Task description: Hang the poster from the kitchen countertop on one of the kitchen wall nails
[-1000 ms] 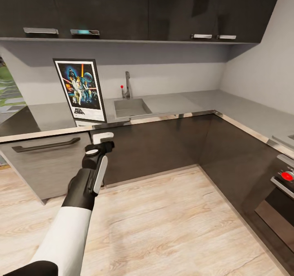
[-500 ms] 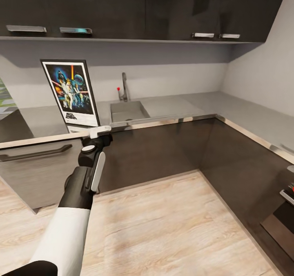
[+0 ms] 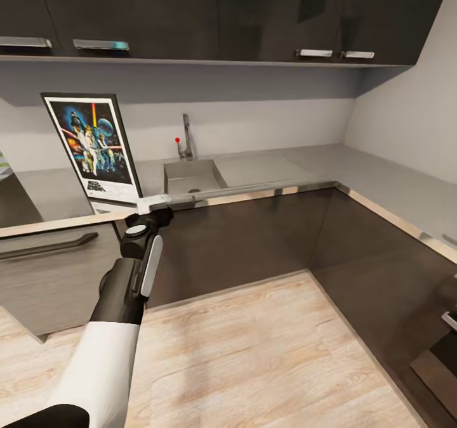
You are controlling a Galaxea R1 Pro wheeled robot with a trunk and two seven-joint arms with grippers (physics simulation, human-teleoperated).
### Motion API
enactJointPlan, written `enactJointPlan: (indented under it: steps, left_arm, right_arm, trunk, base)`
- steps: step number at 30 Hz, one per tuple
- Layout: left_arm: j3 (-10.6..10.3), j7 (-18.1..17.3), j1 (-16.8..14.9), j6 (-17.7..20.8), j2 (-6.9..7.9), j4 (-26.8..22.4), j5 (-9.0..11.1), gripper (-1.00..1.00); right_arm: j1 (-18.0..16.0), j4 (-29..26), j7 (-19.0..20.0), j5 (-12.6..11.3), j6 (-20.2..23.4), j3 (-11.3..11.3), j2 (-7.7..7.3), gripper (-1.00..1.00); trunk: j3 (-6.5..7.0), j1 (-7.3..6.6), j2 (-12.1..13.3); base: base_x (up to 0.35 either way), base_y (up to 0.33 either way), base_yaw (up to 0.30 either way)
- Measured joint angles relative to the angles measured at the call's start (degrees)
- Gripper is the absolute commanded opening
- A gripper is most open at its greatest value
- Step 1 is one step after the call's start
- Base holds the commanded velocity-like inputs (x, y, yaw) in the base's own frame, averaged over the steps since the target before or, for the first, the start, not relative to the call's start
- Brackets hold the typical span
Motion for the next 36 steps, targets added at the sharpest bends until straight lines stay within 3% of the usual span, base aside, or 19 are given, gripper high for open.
enactJointPlan:
  steps: [7,11,26,36]
  left_arm:
    - [0.1,7.4,0.0,-0.1,-0.01,-0.1,0.2,1.00]
    - [0.1,8.8,0.0,-0.1,-0.01,-0.3,0.2,1.00]
    - [0.4,9.5,0.0,-0.1,-0.01,-1.5,0.1,1.00]
    - [0.5,9.4,0.0,-0.1,0.00,-1.5,0.1,1.00]
  right_arm:
    - [0.0,0.6,0.0,0.0,0.0,0.1,0.00,1.00]
    - [0.0,0.6,0.0,0.0,0.0,0.2,0.00,1.00]
    - [0.0,0.8,0.0,0.0,0.0,0.2,0.00,1.00]
    - [0.0,0.8,0.0,0.1,0.0,0.2,0.00,1.00]
  trunk:
    - [0.00,0.01,0.0]
    - [0.00,0.01,0.0]
    - [0.00,0.01,0.0]
    - [0.00,0.00,0.0]
  base:
    - [0.030,-0.021,0.000]
    - [0.005,-0.004,0.000]
    - [0.003,-0.001,0.000]
    - [0.177,-0.064,0.000]
